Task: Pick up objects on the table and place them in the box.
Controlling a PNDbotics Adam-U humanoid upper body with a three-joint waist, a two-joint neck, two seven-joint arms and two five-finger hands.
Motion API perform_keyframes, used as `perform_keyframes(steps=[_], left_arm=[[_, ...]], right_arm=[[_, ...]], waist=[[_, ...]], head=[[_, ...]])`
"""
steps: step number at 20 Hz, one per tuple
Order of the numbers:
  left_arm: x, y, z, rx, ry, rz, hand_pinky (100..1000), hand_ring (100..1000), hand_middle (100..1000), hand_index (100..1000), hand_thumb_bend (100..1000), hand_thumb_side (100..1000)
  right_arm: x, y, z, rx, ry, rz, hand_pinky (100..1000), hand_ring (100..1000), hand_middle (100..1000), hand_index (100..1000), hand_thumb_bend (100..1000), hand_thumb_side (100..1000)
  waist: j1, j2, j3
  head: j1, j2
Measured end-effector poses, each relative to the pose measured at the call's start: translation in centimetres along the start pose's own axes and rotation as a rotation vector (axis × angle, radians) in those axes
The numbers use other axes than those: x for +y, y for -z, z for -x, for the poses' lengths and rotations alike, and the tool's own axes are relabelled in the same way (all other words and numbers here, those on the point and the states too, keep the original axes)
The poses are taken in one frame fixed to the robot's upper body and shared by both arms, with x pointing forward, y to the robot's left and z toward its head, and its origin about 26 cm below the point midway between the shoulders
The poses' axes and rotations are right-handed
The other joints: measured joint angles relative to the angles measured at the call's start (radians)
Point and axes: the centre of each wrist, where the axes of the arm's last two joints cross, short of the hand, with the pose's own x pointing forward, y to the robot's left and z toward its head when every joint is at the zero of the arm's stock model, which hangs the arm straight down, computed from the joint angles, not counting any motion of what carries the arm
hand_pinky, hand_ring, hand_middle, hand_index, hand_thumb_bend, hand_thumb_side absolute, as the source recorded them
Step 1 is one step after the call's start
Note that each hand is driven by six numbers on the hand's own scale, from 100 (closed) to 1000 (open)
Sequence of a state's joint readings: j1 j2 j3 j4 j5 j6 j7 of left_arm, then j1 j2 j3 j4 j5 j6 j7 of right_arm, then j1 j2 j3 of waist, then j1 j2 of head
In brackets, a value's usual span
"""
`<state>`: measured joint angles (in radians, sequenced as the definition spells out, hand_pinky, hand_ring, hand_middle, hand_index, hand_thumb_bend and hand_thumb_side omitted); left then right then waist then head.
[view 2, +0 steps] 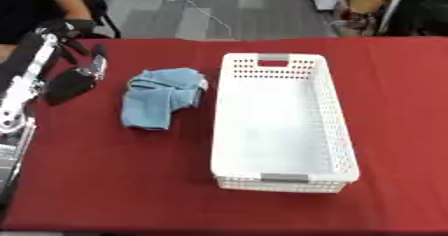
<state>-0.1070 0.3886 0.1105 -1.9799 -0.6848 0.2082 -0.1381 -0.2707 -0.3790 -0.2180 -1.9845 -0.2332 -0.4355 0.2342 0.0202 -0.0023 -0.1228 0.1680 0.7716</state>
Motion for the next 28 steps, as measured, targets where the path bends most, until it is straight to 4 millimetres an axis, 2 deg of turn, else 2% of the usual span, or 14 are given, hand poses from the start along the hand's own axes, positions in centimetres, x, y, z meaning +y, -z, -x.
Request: perform_keyframes(steps=[3,8,9,12,14,15,16,17,21,28], left_arm=[[0.0,0.0,0.0,0.002,0.006,0.0,529,573,770,875,100,445],[0.7,0.5,-0.4,-0.022,0.063,0.048,551,588,776,899,108,372],[1.2,0.8,-0.5,-0.035,0.097,0.072,576,599,805,929,257,362],[3.2,1.9,-1.0,-0.092,0.258,0.193,583,598,837,980,456,491],[5.0,3.3,-1.7,-0.132,0.392,0.294,577,590,840,981,492,515],[6.0,4.1,-2.0,-0.143,0.452,0.341,600,603,841,983,557,574],[6.9,4.9,-2.2,-0.145,0.505,0.387,604,606,841,983,565,584],[7.7,5.7,-2.4,-0.143,0.552,0.426,632,622,843,985,614,664],[9.6,8.6,-2.4,-0.12,0.655,0.556,642,630,843,982,628,713],[9.3,11.2,-1.3,-0.087,0.679,0.662,647,629,832,976,608,737]], right_arm=[[0.0,0.0,0.0,0.0,0.0,0.0,846,878,846,952,100,1000],[0.0,-0.2,0.0,0.007,-0.003,-0.002,846,879,847,953,100,1000],[0.0,-0.2,0.0,0.008,-0.003,-0.002,846,879,847,953,100,1000],[-0.1,-0.2,0.0,0.015,-0.008,-0.011,846,879,847,953,100,1000],[-0.1,-0.2,0.0,0.017,-0.009,-0.019,846,879,847,953,100,1000],[-0.1,-0.2,0.0,0.019,-0.008,-0.025,846,879,847,953,100,1000],[-0.1,-0.1,0.0,0.021,-0.01,-0.03,846,878,847,953,100,1000],[-0.1,-0.1,0.0,0.022,-0.009,-0.033,846,878,847,953,100,1000],[0.0,-0.1,0.0,0.026,-0.006,-0.043,846,878,847,953,100,1000],[0.0,-0.1,0.0,0.027,-0.005,-0.048,846,878,847,953,100,1000]], waist=[[0.0,0.0,-0.005],[-0.001,-0.001,-0.023],[0.001,-0.004,-0.026],[0.01,-0.013,-0.037],[0.016,-0.018,-0.044],[0.018,-0.02,-0.046],[0.021,-0.023,-0.048],[0.023,-0.025,-0.049],[0.028,-0.028,-0.055],[0.028,-0.028,-0.057]], head=[[0.0,0.0],[-0.001,0.0],[-0.001,0.0],[-0.002,0.0],[-0.003,0.0],[-0.003,0.0],[-0.003,0.0],[-0.003,0.0],[-0.003,0.0],[-0.009,0.0]])
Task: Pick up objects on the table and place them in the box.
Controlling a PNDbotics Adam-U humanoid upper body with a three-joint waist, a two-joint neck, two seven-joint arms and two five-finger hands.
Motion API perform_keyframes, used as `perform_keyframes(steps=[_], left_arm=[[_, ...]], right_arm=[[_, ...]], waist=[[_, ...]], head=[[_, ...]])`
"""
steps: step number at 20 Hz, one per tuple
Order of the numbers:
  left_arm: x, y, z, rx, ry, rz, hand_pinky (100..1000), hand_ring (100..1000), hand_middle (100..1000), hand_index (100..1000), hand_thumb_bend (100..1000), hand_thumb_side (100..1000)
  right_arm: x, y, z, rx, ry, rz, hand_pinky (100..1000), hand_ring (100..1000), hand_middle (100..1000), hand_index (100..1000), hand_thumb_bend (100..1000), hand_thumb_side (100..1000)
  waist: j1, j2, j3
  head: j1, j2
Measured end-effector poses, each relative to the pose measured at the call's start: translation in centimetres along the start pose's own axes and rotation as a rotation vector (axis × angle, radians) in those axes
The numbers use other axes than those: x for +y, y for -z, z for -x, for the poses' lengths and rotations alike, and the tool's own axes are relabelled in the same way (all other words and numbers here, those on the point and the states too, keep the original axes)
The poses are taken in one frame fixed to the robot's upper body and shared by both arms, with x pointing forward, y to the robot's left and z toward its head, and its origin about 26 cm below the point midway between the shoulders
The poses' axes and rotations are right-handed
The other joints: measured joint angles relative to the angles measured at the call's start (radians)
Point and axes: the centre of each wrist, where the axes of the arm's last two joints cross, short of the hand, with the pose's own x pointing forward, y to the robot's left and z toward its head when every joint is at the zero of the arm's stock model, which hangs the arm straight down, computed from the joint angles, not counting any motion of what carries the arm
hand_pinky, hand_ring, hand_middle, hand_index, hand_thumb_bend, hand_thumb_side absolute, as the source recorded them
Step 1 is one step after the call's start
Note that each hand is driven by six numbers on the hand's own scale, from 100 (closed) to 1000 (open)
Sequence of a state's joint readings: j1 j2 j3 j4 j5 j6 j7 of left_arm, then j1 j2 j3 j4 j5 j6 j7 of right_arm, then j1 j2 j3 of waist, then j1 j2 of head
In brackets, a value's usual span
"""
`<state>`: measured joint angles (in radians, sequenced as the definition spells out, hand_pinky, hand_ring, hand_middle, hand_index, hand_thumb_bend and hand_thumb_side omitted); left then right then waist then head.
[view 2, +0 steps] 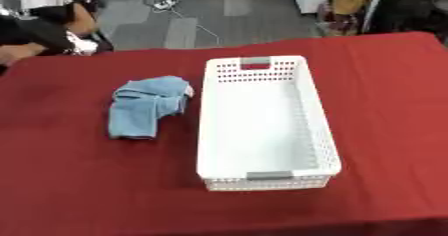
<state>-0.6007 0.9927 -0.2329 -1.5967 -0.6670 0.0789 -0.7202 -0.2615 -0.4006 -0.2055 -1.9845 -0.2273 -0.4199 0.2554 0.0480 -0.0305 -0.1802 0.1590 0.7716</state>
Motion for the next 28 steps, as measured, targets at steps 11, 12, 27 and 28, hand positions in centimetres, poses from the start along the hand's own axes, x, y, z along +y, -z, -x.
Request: perform_keyframes(steps=[11,12,27,28], left_arm=[[-2.1,6.6,0.5,0.072,-0.09,0.117,537,587,848,964,562,808],[-2.7,7.5,0.3,0.077,-0.097,0.132,536,583,849,963,560,820],[-11.0,13.9,-2.4,0.032,-0.158,0.293,538,568,851,956,554,942],[-11.2,14.0,-2.6,0.029,-0.159,0.297,537,568,851,955,552,948]], right_arm=[[0.0,0.0,0.0,0.001,0.004,-0.005,846,879,847,954,100,1000],[0.0,0.0,0.0,0.001,0.005,-0.005,846,879,847,954,100,1000],[0.2,0.0,0.0,0.0,0.013,-0.013,846,878,847,954,100,1000],[0.2,0.0,0.0,0.0,0.014,-0.013,846,878,847,954,100,1000]], waist=[[-0.007,-0.003,0.0],[-0.007,-0.003,0.0],[-0.009,0.004,0.002],[-0.009,0.005,0.002]], head=[[-0.001,0.0],[-0.001,0.0],[-0.002,0.0],[-0.002,0.0]])
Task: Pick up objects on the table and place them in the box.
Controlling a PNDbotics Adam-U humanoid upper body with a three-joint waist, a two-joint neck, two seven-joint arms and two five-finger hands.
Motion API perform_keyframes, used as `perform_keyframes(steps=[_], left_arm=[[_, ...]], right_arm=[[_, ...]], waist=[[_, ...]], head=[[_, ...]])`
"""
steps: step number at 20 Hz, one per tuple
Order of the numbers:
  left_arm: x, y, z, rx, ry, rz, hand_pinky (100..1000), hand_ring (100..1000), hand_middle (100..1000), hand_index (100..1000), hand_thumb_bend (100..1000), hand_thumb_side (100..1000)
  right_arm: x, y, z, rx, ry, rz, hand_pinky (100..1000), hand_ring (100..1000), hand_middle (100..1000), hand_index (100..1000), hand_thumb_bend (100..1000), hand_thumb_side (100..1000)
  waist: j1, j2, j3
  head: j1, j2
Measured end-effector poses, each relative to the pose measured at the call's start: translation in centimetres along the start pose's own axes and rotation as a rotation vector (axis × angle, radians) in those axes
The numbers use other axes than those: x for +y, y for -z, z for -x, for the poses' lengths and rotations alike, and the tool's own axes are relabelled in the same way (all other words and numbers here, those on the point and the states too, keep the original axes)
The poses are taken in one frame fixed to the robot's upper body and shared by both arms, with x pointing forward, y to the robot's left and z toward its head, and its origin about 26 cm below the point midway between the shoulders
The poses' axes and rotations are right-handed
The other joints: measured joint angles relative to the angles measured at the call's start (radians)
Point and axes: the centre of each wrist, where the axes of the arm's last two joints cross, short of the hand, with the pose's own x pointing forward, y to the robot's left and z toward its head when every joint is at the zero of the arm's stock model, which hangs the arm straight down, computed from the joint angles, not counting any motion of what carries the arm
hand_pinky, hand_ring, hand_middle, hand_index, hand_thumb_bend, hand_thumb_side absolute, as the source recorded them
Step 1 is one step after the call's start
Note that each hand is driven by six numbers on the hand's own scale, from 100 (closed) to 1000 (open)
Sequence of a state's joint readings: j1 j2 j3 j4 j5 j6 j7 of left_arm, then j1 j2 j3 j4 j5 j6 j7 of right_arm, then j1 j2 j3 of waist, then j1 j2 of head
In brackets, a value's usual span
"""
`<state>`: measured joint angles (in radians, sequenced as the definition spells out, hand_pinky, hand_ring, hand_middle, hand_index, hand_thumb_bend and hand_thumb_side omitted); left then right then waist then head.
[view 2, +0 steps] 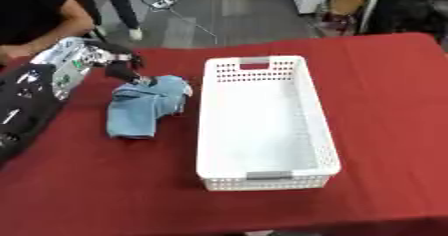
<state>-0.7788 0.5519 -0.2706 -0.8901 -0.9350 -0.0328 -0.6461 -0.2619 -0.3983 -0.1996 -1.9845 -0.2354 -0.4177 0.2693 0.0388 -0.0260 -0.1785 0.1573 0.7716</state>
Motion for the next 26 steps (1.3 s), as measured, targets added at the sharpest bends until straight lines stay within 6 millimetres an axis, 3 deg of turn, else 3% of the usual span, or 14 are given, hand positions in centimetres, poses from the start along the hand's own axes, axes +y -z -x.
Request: perform_keyframes(steps=[21,24,25,26], left_arm=[[-4.2,2.0,-0.9,-0.039,0.042,0.119,575,588,852,948,658,1000],[-4.7,2.1,-0.8,-0.038,0.056,0.132,641,649,859,952,737,1000],[-4.7,2.1,-0.8,-0.04,0.064,0.14,631,640,857,950,722,1000],[-4.7,2.1,-0.8,-0.042,0.072,0.15,688,684,852,949,798,1000]], right_arm=[[0.0,0.3,0.0,-0.013,0.008,0.004,846,877,847,954,100,1000],[0.0,0.4,0.0,-0.015,0.008,0.004,846,877,847,954,100,1000],[0.0,0.4,0.0,-0.017,0.008,0.004,846,877,847,954,100,1000],[0.0,0.4,0.0,-0.017,0.008,0.004,845,877,847,954,100,1000]], waist=[[0.0,0.008,-0.01],[0.0,0.008,-0.011],[0.001,0.008,-0.012],[0.001,0.008,-0.012]], head=[[0.0,0.0],[0.0,0.0],[0.0,0.0],[0.0,0.0]])
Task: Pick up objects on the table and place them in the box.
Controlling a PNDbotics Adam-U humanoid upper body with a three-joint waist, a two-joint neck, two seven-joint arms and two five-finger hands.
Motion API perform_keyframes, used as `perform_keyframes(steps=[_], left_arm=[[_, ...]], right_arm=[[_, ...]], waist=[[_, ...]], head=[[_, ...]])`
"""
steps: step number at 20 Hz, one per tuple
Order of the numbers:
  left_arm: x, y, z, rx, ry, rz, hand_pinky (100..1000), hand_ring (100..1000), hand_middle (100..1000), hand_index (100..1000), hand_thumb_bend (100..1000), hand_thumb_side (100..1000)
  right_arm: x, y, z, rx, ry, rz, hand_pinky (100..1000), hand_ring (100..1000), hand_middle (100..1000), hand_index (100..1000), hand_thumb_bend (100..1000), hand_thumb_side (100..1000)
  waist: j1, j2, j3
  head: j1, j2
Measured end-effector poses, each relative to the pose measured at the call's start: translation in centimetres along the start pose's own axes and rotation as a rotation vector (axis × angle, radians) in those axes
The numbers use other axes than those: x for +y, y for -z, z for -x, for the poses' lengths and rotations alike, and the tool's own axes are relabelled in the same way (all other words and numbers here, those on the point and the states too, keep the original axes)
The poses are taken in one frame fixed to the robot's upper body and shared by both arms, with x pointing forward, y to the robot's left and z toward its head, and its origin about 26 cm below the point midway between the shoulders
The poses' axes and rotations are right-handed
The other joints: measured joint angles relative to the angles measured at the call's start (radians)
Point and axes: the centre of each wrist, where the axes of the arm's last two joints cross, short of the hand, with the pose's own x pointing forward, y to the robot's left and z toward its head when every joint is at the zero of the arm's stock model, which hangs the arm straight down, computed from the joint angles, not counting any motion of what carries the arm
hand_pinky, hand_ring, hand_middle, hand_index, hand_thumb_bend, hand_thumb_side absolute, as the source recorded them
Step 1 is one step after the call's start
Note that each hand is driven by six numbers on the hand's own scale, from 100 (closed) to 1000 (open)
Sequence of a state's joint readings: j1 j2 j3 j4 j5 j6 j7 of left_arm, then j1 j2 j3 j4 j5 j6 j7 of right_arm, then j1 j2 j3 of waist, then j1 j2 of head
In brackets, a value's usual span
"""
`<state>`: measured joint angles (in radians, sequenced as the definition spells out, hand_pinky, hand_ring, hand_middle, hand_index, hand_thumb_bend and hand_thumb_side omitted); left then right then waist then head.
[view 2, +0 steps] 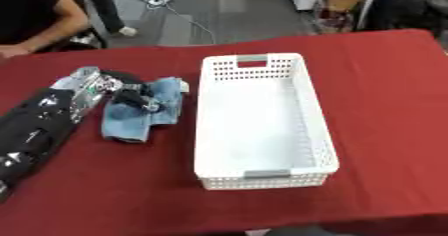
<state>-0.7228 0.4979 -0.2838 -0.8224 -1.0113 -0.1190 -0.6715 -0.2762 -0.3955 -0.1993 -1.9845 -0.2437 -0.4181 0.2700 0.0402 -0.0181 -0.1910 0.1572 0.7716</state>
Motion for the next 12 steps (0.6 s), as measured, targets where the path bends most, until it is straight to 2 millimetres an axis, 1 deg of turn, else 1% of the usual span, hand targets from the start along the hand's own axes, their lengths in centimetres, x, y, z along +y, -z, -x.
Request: perform_keyframes(steps=[1,2,3,4,5,6,7,8,9,10,11,12], left_arm=[[0.04,-0.03,-0.02,-0.001,0.012,0.015,686,683,851,949,843,978],[0.14,-0.09,-0.11,-0.002,0.028,0.034,676,653,796,910,750,852],[0.27,-0.19,-0.15,0.0,0.044,0.054,679,659,805,917,756,869],[0.4,-0.32,-0.13,0.003,0.059,0.074,621,552,691,807,678,644],[0.51,-0.41,-0.19,0.008,0.069,0.092,627,561,691,807,678,644],[0.59,-0.46,-0.27,0.015,0.075,0.106,591,507,629,742,662,545],[0.61,-0.49,-0.32,0.024,0.079,0.117,557,471,602,716,654,479],[0.54,-0.49,-0.32,0.035,0.082,0.128,494,412,565,676,627,384],[0.5,-0.49,-0.34,0.045,0.086,0.135,463,368,538,645,605,347],[0.49,-0.5,-0.36,0.053,0.091,0.138,417,311,505,601,557,319],[0.42,-0.49,-0.36,0.061,0.096,0.139,371,264,475,552,484,281],[0.38,-0.48,-0.36,0.069,0.099,0.138,354,240,457,518,430,256]], right_arm=[[0.0,0.0,0.0,0.0,0.0,0.0,845,877,846,954,100,1000],[0.0,0.0,0.0,0.0,0.0,0.0,845,877,847,954,100,1000],[0.0,0.0,0.0,0.0,0.0,0.0,845,877,847,954,100,1000],[0.0,0.0,0.0,0.0,0.0,0.0,845,876,847,954,100,1000],[0.0,0.0,0.0,0.0,0.0,0.0,845,876,847,954,100,1000],[0.0,0.0,0.0,0.0,0.0,0.0,845,876,846,954,100,1000],[0.0,0.0,0.0,0.0,0.0,0.0,845,876,846,954,100,1000],[0.0,0.0,0.0,0.0,0.0,0.001,845,876,846,954,100,1000],[0.0,0.0,0.0,0.0,0.0,0.001,845,876,846,954,100,1000],[-0.01,0.0,0.0,0.0,0.0,0.001,845,876,846,954,100,1000],[-0.01,0.0,0.0,0.0,0.0,0.001,845,876,846,954,100,1000],[-0.01,0.0,0.0,0.0,0.0,0.001,845,876,846,954,100,1000]], waist=[[0.001,0.0,0.0],[0.002,-0.001,0.0],[0.002,-0.002,0.0],[0.002,-0.003,0.0],[0.002,-0.004,0.0],[0.002,-0.005,0.0],[0.002,-0.005,0.0],[0.002,-0.006,-0.001],[0.002,-0.006,-0.003],[0.002,-0.006,-0.003],[0.002,-0.006,-0.003],[0.002,-0.006,-0.003]], head=[[0.0,0.0],[0.0,0.0],[0.0,0.0],[-0.001,0.0],[-0.001,0.0],[-0.001,0.0],[-0.001,0.0],[-0.001,0.0],[-0.001,0.0],[-0.001,0.0],[-0.001,0.0],[-0.002,0.0]])
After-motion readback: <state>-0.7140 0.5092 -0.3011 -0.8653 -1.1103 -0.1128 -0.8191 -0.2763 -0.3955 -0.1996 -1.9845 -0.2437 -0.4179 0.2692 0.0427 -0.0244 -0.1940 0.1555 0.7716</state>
